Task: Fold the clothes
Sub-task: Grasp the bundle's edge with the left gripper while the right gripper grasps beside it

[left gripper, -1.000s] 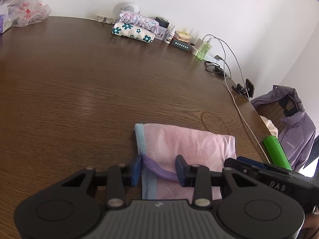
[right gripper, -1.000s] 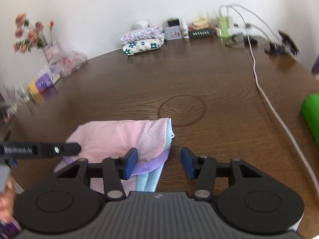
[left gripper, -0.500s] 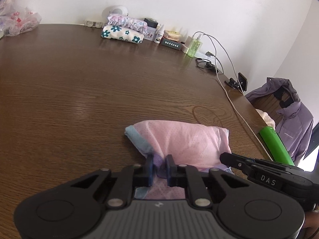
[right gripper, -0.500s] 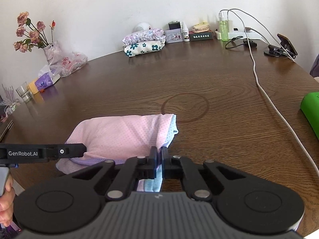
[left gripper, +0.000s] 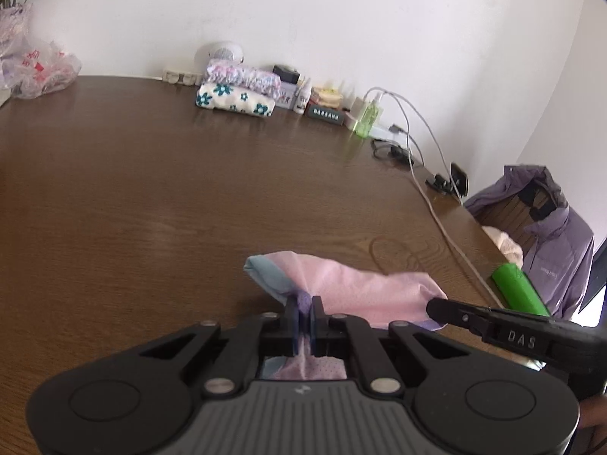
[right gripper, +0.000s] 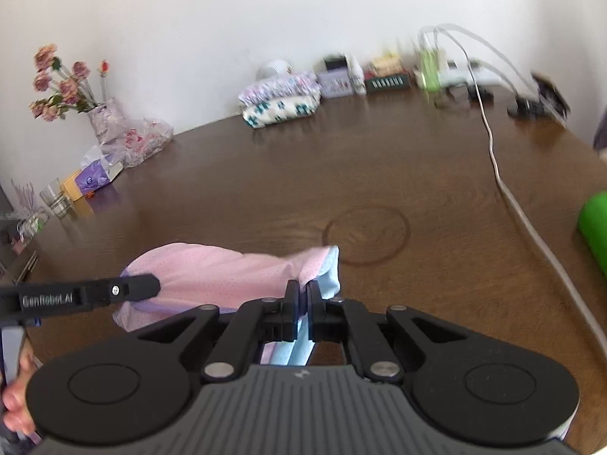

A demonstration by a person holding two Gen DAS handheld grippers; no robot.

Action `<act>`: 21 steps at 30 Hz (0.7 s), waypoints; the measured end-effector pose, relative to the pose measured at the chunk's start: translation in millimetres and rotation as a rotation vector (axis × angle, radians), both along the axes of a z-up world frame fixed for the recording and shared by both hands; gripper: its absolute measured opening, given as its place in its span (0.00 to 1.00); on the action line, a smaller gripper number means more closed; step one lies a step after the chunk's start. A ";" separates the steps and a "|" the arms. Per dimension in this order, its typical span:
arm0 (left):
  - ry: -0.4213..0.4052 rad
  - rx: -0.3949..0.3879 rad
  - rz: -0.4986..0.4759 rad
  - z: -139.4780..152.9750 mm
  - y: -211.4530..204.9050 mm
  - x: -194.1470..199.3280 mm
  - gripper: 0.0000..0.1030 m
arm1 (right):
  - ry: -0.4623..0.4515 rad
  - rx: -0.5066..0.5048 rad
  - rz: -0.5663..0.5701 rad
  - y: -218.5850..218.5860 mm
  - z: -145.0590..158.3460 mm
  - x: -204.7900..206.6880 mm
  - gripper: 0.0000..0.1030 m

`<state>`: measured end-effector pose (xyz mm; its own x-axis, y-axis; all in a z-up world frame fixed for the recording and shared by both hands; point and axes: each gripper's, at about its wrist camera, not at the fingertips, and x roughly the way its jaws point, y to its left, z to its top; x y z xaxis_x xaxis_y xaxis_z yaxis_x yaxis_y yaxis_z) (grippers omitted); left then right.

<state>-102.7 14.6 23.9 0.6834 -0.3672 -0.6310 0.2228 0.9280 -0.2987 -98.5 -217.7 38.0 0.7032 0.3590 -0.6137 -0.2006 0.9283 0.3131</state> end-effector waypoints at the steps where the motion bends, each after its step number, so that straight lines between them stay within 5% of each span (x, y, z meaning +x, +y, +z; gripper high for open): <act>1: 0.005 0.016 -0.001 -4.5 -1.2 -1.7 0.04 | 0.023 0.003 -0.009 -0.9 -2.6 -1.6 0.15; 4: 0.011 0.000 0.023 -11.4 2.7 -5.4 0.14 | 0.056 0.006 -0.048 -3.6 -7.5 -9.0 0.49; 6: 0.019 -0.049 0.073 -12.3 11.9 -5.3 0.45 | 0.046 0.028 -0.076 -3.5 -7.5 -12.0 0.53; 7: 0.024 -0.060 0.081 -12.5 14.5 -3.9 0.48 | 0.048 0.047 -0.084 -2.1 -8.5 -10.6 0.56; 10: 0.028 -0.035 0.058 -12.2 11.6 -0.8 0.48 | 0.051 0.032 -0.077 13.2 -13.8 -5.8 0.54; 13: 0.023 0.015 0.018 -11.9 2.7 -0.8 0.45 | -0.017 -0.106 -0.071 35.1 -16.0 -14.1 0.46; 16: 0.016 0.022 0.007 -13.8 -2.2 -2.3 0.36 | -0.058 -0.169 -0.073 46.0 -18.6 -21.1 0.41; 18: 0.026 0.006 -0.002 -15.1 -3.5 -1.4 0.20 | -0.081 -0.190 -0.075 51.0 -20.3 -24.6 0.37; 21: 0.026 0.010 -0.011 -15.7 -6.2 -1.7 0.16 | -0.099 -0.205 -0.080 55.5 -21.5 -27.3 0.32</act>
